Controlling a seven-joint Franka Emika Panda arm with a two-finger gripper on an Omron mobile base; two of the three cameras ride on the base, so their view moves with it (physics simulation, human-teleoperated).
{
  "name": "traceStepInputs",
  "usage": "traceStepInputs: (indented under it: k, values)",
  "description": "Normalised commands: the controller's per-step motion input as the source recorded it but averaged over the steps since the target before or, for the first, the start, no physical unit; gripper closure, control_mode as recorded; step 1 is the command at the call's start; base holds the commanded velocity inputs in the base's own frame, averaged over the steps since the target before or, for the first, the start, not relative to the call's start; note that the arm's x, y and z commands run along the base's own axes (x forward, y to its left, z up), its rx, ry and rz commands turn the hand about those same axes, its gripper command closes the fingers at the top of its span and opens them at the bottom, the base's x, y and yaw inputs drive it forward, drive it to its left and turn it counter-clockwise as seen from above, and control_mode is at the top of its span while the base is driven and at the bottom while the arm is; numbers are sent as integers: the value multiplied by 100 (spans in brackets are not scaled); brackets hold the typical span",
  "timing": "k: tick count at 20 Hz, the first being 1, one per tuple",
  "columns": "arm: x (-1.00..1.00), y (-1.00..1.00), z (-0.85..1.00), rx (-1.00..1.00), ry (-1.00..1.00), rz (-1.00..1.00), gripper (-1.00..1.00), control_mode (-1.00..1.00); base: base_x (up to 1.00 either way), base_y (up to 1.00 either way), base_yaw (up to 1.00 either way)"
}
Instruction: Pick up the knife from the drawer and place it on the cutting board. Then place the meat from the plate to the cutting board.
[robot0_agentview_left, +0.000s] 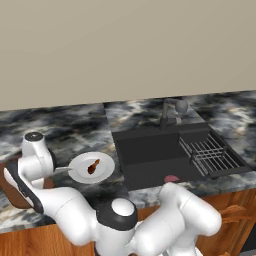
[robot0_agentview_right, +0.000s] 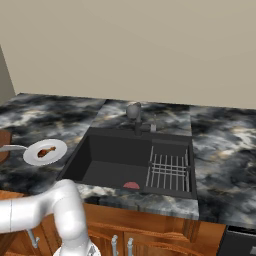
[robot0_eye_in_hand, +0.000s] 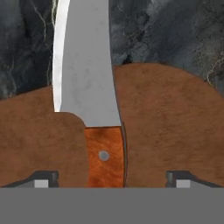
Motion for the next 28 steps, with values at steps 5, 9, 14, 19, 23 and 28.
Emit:
traceStepInputs:
  k: [5, 9, 14, 19, 23, 28]
  values:
    - [-23, -7, 42, 0, -9, 0, -100, -100, 0, 0, 0]
    - [-15, -26, 43, 0, -7, 0, -100, -100, 0, 0, 0]
    - [-5, -61, 28, 3, -2, 0, -100, -100, 0, 0, 0]
    - [-8, -76, 16, 3, -1, 0, -100, -100, 0, 0, 0]
    - [-11, -87, 16, 2, -4, 0, -100, -100, 0, 0, 0]
    - [-8, -81, 19, 0, -6, 1, -100, -100, 0, 0, 0]
